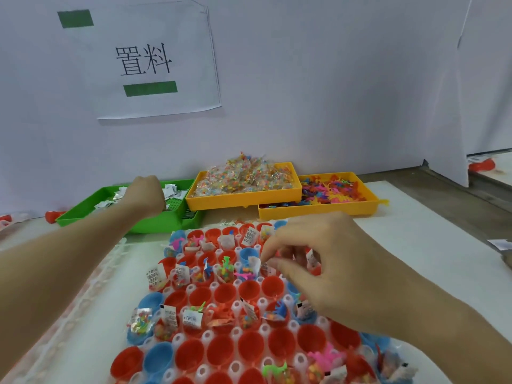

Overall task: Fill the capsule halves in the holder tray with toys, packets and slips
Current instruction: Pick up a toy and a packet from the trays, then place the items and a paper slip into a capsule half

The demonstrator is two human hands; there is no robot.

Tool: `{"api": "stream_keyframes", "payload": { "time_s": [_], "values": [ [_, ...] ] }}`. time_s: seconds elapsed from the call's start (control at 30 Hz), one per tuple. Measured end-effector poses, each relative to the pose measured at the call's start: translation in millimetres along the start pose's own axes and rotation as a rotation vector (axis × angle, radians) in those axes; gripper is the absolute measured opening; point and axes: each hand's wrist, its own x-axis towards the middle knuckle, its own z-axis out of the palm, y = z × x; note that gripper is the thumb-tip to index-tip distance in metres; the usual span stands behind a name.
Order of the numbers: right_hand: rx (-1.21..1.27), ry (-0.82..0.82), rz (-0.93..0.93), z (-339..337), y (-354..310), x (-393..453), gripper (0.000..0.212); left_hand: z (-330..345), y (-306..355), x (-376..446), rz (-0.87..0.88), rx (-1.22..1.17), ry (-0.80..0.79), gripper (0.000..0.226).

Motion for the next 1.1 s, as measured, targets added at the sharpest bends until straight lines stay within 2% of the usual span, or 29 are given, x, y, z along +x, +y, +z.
{"api": "stream_keyframes", "payload": {
  "time_s": [0.2,0.3,0.4,0.47,0.57,0.63,0.7,0.87,0.97,1.1],
  "values": [
    [0.036,-0.008,0.007,-1,4,0,0.01,1,0,0,0.068,-0.039,0.005,0.012],
    [0.031,-0.013,0.011,0,6,0,0.011,-1,0,-3,0.055,-0.04,-0.018,0.007],
    [0.024,-0.009,0.012,0,6,1,0.011,-2,-2,-5,0.03,-0.063,-0.009,0.012],
    [0.031,-0.004,0.016,0,7,2,0.011,-5,-2,-7,0.015,-0.142,0.081,0.014],
    [0.021,0.032,0.019,0,10,1,0.012,-17,6,-12,0.014,-0.373,0.344,0.014],
    [0.026,0.066,0.025,1,11,1,0.013,-22,13,-19,0.003,-0.526,0.429,0.013],
    [0.027,0.093,0.026,2,11,1,0.014,-23,19,-26,-0.073,-0.708,0.42,0.009],
    [0.026,0.097,0.058,5,12,2,0.018,-22,19,-32,-0.33,-1.119,0.28,0.012],
    [0.026,0.125,0.081,5,12,2,0.02,-32,27,-51,-0.307,-1.318,0.253,0.014],
    [0.104,0.136,0.137,4,8,3,0.025,-42,50,-109,-0.114,-1.403,0.205,0.018]
  ]
}}
